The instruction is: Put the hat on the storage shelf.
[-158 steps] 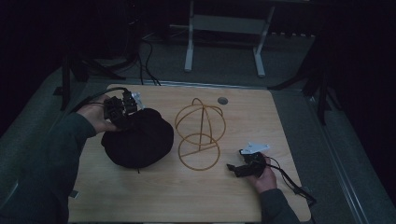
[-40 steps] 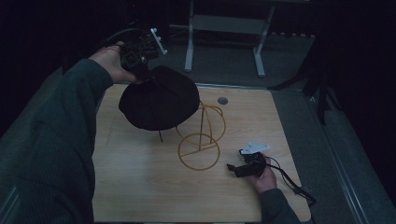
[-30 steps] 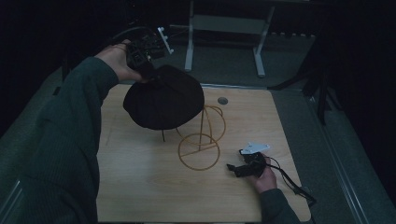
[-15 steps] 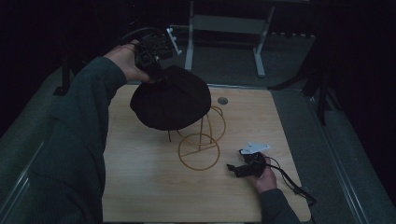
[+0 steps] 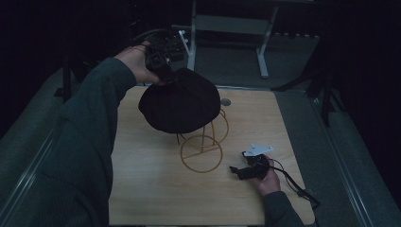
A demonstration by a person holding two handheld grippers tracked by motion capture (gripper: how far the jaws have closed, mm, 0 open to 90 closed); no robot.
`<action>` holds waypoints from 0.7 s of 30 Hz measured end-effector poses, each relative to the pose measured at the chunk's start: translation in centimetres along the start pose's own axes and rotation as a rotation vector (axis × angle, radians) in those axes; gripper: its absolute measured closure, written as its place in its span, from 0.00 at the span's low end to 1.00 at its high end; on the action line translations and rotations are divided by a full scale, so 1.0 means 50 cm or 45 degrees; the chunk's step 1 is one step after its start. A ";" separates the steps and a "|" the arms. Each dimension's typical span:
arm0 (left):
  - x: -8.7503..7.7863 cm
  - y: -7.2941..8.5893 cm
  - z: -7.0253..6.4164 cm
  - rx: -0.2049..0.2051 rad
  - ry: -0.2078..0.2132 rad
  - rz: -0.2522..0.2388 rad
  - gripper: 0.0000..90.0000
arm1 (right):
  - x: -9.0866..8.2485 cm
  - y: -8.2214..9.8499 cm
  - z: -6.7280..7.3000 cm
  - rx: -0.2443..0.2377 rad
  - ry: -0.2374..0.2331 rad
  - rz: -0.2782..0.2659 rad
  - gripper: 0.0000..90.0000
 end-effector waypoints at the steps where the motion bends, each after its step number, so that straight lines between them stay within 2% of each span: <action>1: 0.002 -0.004 -0.002 0.010 0.001 -0.004 0.76 | 0.000 0.000 0.000 0.000 0.000 0.000 0.16; 6: 0.005 -0.012 -0.009 0.018 0.011 -0.005 0.76 | 0.000 0.000 0.000 0.002 0.000 -0.002 0.16; 13: 0.008 -0.031 -0.022 0.052 0.016 -0.005 0.76 | 0.000 0.000 0.000 0.002 0.000 -0.001 0.16; 15: 0.008 -0.036 -0.025 0.076 0.015 0.002 0.76 | 0.000 0.000 0.000 0.002 0.000 -0.002 0.16; 21: 0.013 -0.044 -0.032 0.093 0.023 0.010 0.76 | 0.000 0.000 0.000 0.002 0.000 -0.001 0.16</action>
Point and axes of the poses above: each handheld gripper's, and its own axes: x roughly forward along the jaws, y roughly out of its underside, z roughly to its left, the point moved 5 cm from there along x, roughly forward along the jaws, and after that the axes turned 7 degrees about -y, right-handed, at the moved point
